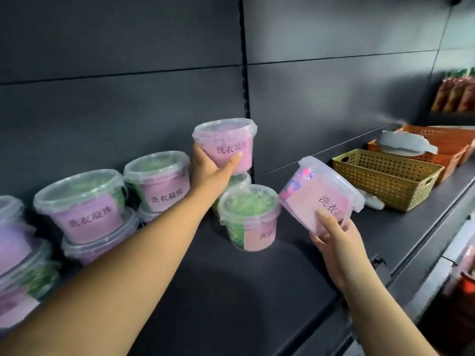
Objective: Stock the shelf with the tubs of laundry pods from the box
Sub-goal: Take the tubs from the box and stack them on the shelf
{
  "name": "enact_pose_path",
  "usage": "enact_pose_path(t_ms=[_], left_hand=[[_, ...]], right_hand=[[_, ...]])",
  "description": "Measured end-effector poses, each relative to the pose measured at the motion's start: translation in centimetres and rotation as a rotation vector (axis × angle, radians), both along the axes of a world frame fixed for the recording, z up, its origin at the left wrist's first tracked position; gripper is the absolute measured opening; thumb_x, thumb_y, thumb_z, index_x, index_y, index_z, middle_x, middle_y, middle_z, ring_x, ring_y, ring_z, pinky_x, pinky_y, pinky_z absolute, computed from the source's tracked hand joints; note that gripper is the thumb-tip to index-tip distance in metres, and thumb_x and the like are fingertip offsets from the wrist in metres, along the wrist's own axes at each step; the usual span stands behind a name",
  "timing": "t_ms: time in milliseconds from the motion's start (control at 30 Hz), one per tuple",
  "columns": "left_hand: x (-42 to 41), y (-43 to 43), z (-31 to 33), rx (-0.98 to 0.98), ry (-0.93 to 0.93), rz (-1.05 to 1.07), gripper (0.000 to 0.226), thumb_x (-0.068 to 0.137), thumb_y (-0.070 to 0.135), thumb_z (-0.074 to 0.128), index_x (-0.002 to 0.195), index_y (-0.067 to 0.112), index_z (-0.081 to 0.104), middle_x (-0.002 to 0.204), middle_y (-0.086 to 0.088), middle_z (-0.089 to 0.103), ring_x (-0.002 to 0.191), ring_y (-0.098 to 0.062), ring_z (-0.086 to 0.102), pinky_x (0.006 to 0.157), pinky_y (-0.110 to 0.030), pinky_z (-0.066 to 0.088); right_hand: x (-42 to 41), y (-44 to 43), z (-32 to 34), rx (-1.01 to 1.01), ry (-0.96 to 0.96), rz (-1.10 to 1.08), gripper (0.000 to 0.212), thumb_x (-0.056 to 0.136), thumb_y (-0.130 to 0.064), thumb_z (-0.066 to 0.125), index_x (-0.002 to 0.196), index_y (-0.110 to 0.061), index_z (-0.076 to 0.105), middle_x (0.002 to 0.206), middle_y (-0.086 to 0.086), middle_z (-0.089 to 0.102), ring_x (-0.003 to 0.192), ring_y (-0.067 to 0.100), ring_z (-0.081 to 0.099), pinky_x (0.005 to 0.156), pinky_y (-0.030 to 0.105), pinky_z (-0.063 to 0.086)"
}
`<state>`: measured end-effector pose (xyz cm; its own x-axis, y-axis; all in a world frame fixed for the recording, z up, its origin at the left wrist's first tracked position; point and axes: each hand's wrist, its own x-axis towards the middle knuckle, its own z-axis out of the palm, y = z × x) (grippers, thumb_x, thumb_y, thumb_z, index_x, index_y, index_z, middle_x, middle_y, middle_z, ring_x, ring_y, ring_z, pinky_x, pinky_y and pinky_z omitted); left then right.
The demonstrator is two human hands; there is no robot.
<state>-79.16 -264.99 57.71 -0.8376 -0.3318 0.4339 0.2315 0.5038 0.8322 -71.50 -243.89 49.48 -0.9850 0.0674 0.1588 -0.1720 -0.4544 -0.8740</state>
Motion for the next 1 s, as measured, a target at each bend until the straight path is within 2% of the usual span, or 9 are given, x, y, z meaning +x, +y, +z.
enact_pose_path(t_ms=[167,233,300,367,433,500,733,867,1000], left_hand=[[-2.9,-0.1,-1.4,-0.027,-0.161,0.011,0.098,0.08,0.044,0.064,0.145,0.008,0.001,0.15,-0.013,0.019,0.138,-0.027,0.024,0.114,-0.04,0.023],[-3.1,-0.2,-2.2,-0.05,-0.198,0.016,0.1,0.08,0.044,0.063,0.145,0.006,-0.003,0.151,-0.015,0.014,0.14,-0.027,0.019,0.115,-0.041,0.02],[-3.1,-0.4,-2.5,-0.058,-0.211,0.023,0.102,0.081,0.045,0.063,0.145,0.005,-0.006,0.152,-0.015,0.011,0.14,-0.027,0.018,0.115,-0.041,0.02],[-3.4,-0.6,-2.8,-0.04,-0.23,0.032,0.104,0.08,0.046,0.063,0.145,0.005,-0.007,0.153,-0.014,0.012,0.141,-0.027,0.018,0.115,-0.041,0.02],[-3.5,-1.1,-3.2,-0.018,-0.231,0.04,0.106,0.079,0.046,0.064,0.145,0.006,-0.009,0.154,-0.013,0.012,0.141,-0.027,0.018,0.115,-0.04,0.021],[-3.5,-1.2,-3.5,-0.003,-0.219,0.031,0.106,0.079,0.044,0.065,0.145,0.006,-0.009,0.154,-0.013,0.012,0.141,-0.027,0.019,0.115,-0.04,0.021],[-3.5,-1.2,-3.6,0.065,-0.197,0.024,0.105,0.077,0.042,0.068,0.147,0.011,-0.004,0.153,-0.008,0.019,0.139,-0.025,0.025,0.114,-0.042,0.024],[-2.9,-0.5,-3.6,0.074,-0.188,0.074,0.101,0.081,0.042,0.064,0.148,0.008,-0.003,0.155,-0.01,0.013,0.143,-0.026,0.017,0.116,-0.041,0.018],[-1.0,-0.4,-4.2,0.109,-0.178,0.045,0.088,0.081,0.047,0.056,0.147,0.011,0.012,0.153,-0.011,0.021,0.14,-0.026,0.024,0.114,-0.045,0.023]], right_hand=[[-1.1,0.3,-0.8,-0.032,-0.058,0.024,0.071,0.045,-0.044,0.084,0.109,-0.021,0.061,0.097,-0.006,0.073,0.087,0.006,0.069,0.067,0.018,0.054],[-1.2,0.5,-0.7,-0.07,-0.064,0.039,0.046,0.061,-0.034,0.068,0.105,-0.019,0.061,0.09,-0.008,0.074,0.08,0.003,0.069,0.062,0.014,0.053],[-1.2,0.5,-0.6,-0.084,-0.071,0.046,0.035,0.065,-0.03,0.062,0.098,-0.02,0.062,0.083,-0.01,0.074,0.076,0.001,0.069,0.06,0.013,0.052],[-1.1,0.4,-0.8,-0.084,-0.056,0.044,0.042,0.057,-0.038,0.074,0.094,-0.021,0.064,0.082,-0.009,0.074,0.074,0.002,0.069,0.06,0.014,0.052],[-1.2,0.3,-0.8,-0.076,-0.039,0.038,0.068,0.035,-0.051,0.087,0.092,-0.02,0.067,0.086,-0.006,0.074,0.077,0.004,0.069,0.061,0.015,0.053],[-1.3,0.3,-0.8,-0.068,-0.035,0.027,0.082,0.026,-0.055,0.088,0.096,-0.018,0.067,0.091,-0.003,0.074,0.082,0.007,0.07,0.063,0.016,0.053],[-0.9,0.1,-0.4,-0.095,-0.026,0.022,0.083,0.029,-0.055,0.088,0.099,-0.016,0.066,0.094,-0.001,0.074,0.086,0.009,0.07,0.068,0.018,0.054],[-0.6,0.1,-0.2,-0.096,-0.05,-0.013,0.099,0.03,-0.053,0.089,0.112,-0.007,0.059,0.1,0.004,0.073,0.092,0.014,0.069,0.072,0.021,0.055],[-0.3,0.0,0.0,-0.151,0.01,-0.129,0.104,0.025,-0.051,0.091,0.113,-0.006,0.057,0.099,0.001,0.072,0.091,0.012,0.069,0.072,0.02,0.054]])
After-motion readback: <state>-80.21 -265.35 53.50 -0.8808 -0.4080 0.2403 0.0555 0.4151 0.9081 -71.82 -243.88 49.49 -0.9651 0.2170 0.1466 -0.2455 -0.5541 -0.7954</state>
